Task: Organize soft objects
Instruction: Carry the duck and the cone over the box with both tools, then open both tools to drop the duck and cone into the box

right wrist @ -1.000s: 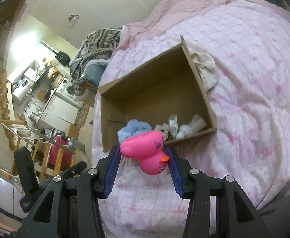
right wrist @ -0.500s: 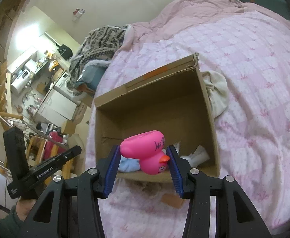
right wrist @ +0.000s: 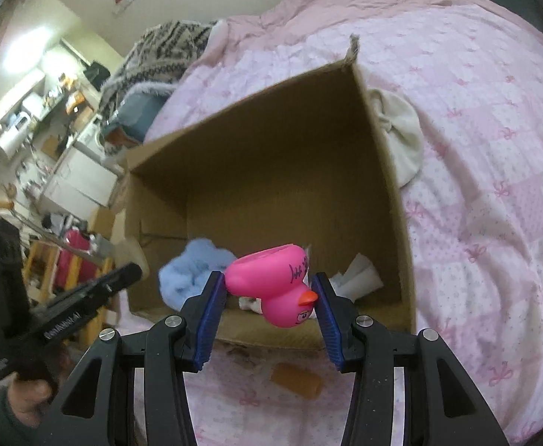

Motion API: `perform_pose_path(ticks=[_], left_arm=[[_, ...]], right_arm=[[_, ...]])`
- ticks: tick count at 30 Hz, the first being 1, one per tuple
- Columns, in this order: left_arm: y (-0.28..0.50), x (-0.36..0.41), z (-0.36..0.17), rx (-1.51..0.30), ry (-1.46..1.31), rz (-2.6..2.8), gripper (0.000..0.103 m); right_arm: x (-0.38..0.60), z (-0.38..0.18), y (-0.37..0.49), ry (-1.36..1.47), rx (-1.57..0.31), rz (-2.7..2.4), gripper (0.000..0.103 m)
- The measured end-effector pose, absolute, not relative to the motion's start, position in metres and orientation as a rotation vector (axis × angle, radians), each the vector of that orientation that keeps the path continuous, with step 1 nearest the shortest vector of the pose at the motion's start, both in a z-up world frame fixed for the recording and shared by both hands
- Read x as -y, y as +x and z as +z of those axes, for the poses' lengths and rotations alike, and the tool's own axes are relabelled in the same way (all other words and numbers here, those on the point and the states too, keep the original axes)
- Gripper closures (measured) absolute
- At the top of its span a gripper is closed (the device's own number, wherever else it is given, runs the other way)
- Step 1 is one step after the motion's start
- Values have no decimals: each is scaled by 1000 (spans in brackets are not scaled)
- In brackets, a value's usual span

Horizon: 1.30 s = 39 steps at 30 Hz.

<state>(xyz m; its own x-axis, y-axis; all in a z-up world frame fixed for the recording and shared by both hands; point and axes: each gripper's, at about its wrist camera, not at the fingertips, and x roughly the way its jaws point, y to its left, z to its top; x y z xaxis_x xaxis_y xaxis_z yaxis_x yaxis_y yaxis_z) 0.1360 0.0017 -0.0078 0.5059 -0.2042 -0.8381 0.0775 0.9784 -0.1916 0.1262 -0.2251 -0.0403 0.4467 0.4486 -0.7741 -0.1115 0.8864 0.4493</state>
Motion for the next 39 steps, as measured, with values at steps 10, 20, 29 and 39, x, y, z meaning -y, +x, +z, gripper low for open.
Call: perform_pose_path(ticks=[10, 20, 29, 39], left_arm=[[132, 8, -14, -1020, -64, -162, 94], [131, 11, -20, -1017, -38, -168, 94], [129, 20, -25, -1023, -11, -196, 87], [124, 28, -21, -1010, 19, -218, 52]], right_arm=[[207, -47, 123, 256, -1079, 367, 53], [211, -49, 124, 273, -1094, 357, 52], [214, -49, 123, 293, -1099, 357, 52], [218, -45, 123, 319, -1074, 369, 52]])
